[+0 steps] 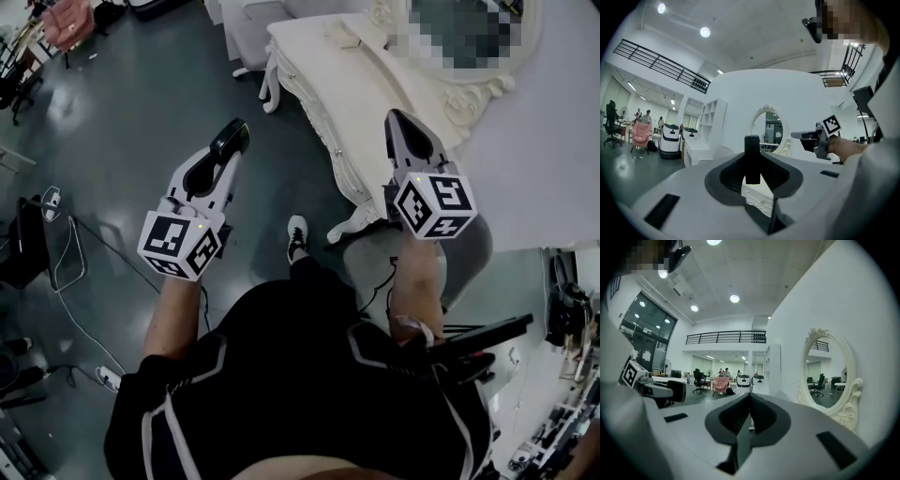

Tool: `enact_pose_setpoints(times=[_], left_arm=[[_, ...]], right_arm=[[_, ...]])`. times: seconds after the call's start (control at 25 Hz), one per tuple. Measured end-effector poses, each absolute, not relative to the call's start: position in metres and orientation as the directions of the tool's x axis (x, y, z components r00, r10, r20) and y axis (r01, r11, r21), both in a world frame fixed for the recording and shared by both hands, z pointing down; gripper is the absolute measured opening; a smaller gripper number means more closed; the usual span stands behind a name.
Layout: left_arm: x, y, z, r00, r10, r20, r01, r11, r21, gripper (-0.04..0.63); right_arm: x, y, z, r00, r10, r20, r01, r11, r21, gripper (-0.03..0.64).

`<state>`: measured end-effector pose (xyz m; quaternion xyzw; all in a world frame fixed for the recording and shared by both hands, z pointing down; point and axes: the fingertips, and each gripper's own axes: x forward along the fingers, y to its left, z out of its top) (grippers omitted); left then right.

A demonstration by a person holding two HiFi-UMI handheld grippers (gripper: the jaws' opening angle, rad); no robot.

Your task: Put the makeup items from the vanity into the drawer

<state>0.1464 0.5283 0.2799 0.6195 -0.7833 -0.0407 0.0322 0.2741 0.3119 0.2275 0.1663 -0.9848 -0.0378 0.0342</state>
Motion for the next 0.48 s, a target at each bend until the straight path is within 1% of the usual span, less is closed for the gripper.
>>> enact_pose_setpoints(times=[0.24, 0.48], left_arm=[[0.088, 0.471, 0.276, -0.263, -0.965, 0.019, -0.961, 0.263, 0.08, 0.095], [0.044, 0.399, 0.267, -0.267, -0.963, 0.036, -0.96, 0.269, 0.083, 0.095]], right_arm=[[0.213, 0.246, 0.228, -0.948, -0.315, 0.033, -0.312, 0.947, 0.076, 0.005], [0.17, 0.173, 0.219, -0.951, -0.307, 0.044, -0.303, 0.949, 0.084, 0.005]])
